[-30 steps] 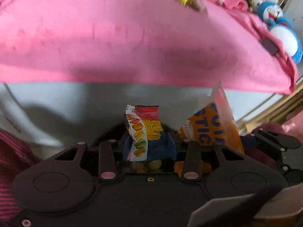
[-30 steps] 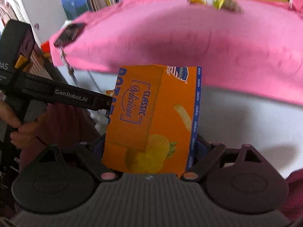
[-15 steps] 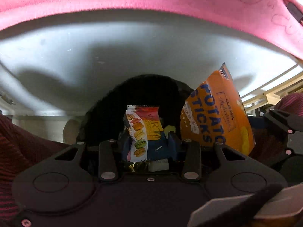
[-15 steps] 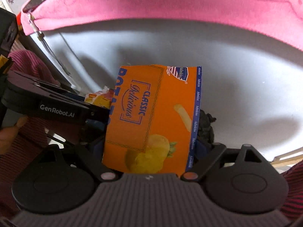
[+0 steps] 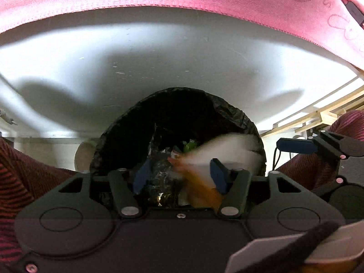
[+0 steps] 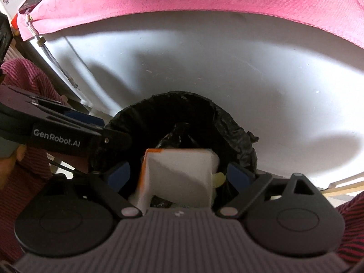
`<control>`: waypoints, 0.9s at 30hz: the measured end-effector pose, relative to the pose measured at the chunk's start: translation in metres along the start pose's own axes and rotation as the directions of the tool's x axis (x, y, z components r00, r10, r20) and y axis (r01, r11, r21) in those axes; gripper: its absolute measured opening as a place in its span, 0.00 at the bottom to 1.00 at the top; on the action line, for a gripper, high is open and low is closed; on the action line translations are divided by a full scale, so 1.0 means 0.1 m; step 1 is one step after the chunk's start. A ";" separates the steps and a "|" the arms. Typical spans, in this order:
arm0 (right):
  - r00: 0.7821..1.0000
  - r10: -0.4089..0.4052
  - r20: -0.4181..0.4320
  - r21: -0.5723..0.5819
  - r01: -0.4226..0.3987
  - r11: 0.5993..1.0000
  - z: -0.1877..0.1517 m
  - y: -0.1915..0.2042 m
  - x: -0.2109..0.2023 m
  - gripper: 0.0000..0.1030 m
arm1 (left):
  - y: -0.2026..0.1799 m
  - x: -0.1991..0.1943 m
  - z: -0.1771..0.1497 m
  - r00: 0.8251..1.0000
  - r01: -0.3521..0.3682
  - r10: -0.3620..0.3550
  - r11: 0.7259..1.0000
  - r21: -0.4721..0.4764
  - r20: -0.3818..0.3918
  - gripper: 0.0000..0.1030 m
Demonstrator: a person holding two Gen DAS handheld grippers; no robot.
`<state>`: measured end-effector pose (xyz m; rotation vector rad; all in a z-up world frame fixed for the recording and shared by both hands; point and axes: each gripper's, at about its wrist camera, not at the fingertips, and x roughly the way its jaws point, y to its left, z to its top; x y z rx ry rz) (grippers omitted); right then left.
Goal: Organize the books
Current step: 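Carry the packet and box down and drop them into the black bag, then grasp the brown scrap with the left tool while the right tool grasps the small wrapper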
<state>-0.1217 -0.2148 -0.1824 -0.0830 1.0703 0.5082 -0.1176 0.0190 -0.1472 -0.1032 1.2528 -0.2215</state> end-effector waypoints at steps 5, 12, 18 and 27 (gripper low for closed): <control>1.000 -0.004 0.017 0.002 0.004 1.000 0.01 -0.01 -0.05 0.95 | 0.00 -0.09 0.02 0.999 -0.012 0.012 1.000 0.003 0.035 0.63; 0.996 -0.002 0.085 -0.009 0.003 1.000 0.10 -0.02 -0.25 0.95 | -0.04 -0.39 0.09 0.989 -0.037 0.034 0.999 0.015 0.141 0.64; 0.980 0.043 0.196 -0.062 -0.032 0.998 0.24 -0.02 -0.61 0.96 | -0.08 -0.88 0.17 0.961 -0.013 0.001 0.999 0.041 0.276 0.66; 0.907 0.047 0.418 -0.111 -0.001 0.994 0.68 -0.17 -1.21 0.99 | -0.13 -1.45 0.55 0.884 -0.004 -0.028 0.998 0.068 0.466 0.70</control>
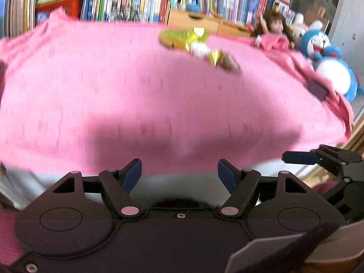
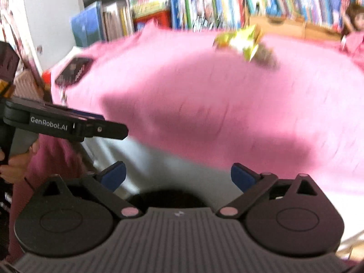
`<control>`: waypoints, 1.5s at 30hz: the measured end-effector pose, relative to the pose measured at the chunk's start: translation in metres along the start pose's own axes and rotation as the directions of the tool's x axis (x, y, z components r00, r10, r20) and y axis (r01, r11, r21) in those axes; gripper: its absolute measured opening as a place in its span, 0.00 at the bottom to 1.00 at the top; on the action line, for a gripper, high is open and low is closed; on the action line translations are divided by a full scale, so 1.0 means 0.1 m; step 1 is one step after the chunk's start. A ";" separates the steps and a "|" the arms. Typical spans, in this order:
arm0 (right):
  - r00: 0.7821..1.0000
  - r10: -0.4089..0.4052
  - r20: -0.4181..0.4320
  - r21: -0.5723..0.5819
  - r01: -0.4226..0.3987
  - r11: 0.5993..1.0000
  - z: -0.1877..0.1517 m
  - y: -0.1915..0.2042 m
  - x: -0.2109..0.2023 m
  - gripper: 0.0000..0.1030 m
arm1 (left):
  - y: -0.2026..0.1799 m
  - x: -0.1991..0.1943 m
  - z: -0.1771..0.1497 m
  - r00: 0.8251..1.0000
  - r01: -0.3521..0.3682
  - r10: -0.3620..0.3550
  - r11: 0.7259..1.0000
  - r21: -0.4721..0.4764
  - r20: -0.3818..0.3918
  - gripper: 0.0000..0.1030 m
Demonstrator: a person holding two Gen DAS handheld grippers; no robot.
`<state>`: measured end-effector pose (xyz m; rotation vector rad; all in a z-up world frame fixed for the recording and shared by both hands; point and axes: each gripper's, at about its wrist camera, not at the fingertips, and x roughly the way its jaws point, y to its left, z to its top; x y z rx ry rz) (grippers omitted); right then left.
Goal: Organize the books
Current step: 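Grasp the brown scrap with the left tool while the right tool grasps the small wrapper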
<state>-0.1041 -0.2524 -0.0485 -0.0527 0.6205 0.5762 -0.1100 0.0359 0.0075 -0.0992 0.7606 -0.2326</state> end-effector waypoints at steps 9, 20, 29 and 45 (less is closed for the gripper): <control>0.960 -0.192 0.203 -0.006 0.197 0.980 0.52 -0.45 0.10 0.97 | -0.13 0.37 0.86 0.993 -0.001 0.000 1.000 0.007 0.120 0.74; 0.949 -0.259 0.179 0.081 0.248 0.965 0.95 -0.97 0.68 0.71 | 0.01 1.43 1.72 0.998 0.058 -0.054 0.985 -0.165 0.028 0.51; 0.988 -0.151 0.035 0.392 0.125 0.911 1.21 -1.57 1.14 0.26 | -0.09 2.00 2.02 0.999 0.048 -0.044 0.973 -0.226 0.022 0.51; 0.924 -0.380 0.039 0.346 0.344 0.873 1.01 -1.90 0.71 0.20 | -0.54 1.82 1.78 0.989 0.141 -0.139 0.989 -0.048 0.048 0.59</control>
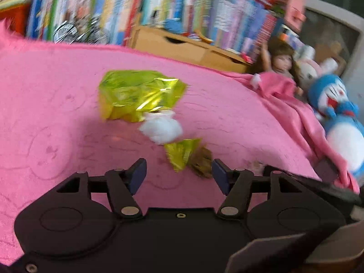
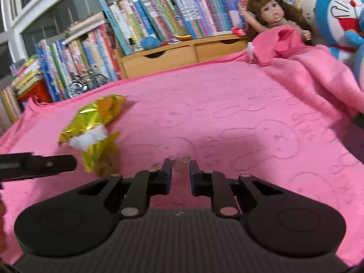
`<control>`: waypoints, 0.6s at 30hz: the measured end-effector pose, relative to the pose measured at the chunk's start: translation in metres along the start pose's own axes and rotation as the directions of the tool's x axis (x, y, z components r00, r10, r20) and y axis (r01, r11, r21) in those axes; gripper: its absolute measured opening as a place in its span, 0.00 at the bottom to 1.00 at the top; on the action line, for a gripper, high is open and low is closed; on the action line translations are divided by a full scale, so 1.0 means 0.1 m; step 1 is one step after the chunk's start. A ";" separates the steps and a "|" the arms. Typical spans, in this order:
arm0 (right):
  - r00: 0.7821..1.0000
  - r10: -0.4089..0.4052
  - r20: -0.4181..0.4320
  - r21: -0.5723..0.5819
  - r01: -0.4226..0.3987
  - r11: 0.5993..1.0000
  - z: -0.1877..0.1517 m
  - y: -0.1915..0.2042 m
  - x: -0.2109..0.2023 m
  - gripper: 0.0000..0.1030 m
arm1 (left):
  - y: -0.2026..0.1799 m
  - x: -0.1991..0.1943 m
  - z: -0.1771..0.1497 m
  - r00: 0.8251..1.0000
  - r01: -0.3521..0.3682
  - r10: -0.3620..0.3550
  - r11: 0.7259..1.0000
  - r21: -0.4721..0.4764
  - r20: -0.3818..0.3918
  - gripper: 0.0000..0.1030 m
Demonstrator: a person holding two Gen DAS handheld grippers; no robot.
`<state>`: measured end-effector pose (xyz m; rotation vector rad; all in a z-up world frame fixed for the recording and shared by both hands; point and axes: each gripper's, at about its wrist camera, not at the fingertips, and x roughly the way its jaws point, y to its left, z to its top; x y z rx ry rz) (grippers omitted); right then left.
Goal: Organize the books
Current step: 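Grasp the brown scrap with the left tool while the right tool grasps the small wrapper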
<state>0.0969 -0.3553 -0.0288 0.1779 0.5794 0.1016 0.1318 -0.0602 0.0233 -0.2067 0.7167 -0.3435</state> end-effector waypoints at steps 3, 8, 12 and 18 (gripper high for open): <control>1.000 0.006 0.017 0.017 -0.006 1.000 -0.03 -0.07 -0.04 0.24 | -0.23 0.02 -0.04 1.000 -0.020 0.018 0.993 0.113 0.022 0.57; 0.999 0.023 0.027 0.020 -0.024 1.000 -0.06 -0.13 -0.10 0.29 | -0.47 0.18 -0.12 0.998 -0.043 0.036 0.982 0.185 0.042 0.52; 0.999 0.019 0.031 0.009 -0.019 1.000 -0.06 -0.16 -0.16 0.42 | -0.52 0.38 -0.10 0.998 -0.058 0.054 0.985 0.160 0.031 0.45; 0.990 0.129 0.047 0.023 -0.130 0.991 -0.06 -0.22 -0.21 0.77 | -0.49 0.45 -0.10 0.998 -0.061 0.058 0.988 0.144 0.021 0.18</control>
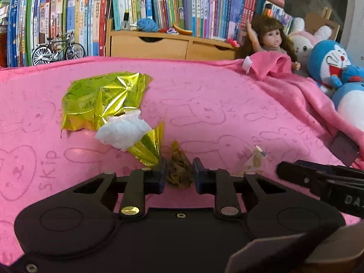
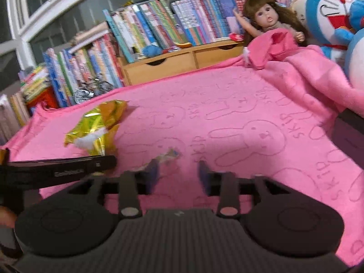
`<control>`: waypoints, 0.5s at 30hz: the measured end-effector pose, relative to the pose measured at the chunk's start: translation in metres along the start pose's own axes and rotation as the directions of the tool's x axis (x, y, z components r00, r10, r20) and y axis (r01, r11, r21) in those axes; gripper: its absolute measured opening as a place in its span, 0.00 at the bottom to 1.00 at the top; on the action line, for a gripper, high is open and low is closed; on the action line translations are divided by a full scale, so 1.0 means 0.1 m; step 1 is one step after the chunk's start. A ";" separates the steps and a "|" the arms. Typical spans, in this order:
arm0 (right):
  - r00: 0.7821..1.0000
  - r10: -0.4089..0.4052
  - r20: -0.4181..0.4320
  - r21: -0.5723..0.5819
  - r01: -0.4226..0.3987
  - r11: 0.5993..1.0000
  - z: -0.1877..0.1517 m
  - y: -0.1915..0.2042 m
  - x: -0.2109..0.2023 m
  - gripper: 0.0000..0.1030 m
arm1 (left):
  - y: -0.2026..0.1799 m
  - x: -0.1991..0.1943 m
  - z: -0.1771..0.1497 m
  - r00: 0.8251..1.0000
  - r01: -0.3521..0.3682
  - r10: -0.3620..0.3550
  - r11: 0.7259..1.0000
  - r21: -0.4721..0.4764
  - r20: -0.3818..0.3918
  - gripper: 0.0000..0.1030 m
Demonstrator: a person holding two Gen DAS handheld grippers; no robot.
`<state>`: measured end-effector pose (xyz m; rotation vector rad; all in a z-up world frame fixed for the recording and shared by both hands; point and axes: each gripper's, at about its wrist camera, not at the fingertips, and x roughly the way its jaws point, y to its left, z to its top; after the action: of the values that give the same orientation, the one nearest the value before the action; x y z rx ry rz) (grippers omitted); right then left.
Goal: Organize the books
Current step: 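Grasp the brown scrap with the left tool while the right tool grasps the small wrapper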
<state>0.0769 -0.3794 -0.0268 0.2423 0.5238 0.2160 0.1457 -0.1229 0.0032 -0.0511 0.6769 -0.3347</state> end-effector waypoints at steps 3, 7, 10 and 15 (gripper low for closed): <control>1.000 0.013 -0.002 -0.016 -0.013 1.000 -0.02 0.06 0.04 0.86 | 0.02 -0.15 -0.02 1.000 0.000 0.000 1.000 0.017 0.021 0.12; 0.999 -0.001 -0.040 -0.068 -0.002 0.998 -0.03 0.23 0.21 0.92 | 0.10 -0.40 -0.01 0.998 -0.007 0.007 1.000 0.002 0.056 0.12; 0.997 -0.040 -0.072 -0.100 0.033 0.994 -0.01 0.38 0.38 0.95 | 0.18 -0.59 0.00 0.996 -0.018 0.018 1.000 -0.009 0.086 0.12; 0.995 -0.076 -0.066 -0.165 0.064 0.984 -0.03 0.57 0.49 0.42 | 0.31 -0.85 -0.05 0.990 -0.053 0.053 0.999 -0.002 0.127 0.12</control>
<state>0.1085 -0.3116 -0.0356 0.0574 0.5823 0.1980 0.0893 -0.0664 0.0463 -0.0521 0.5506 -0.2781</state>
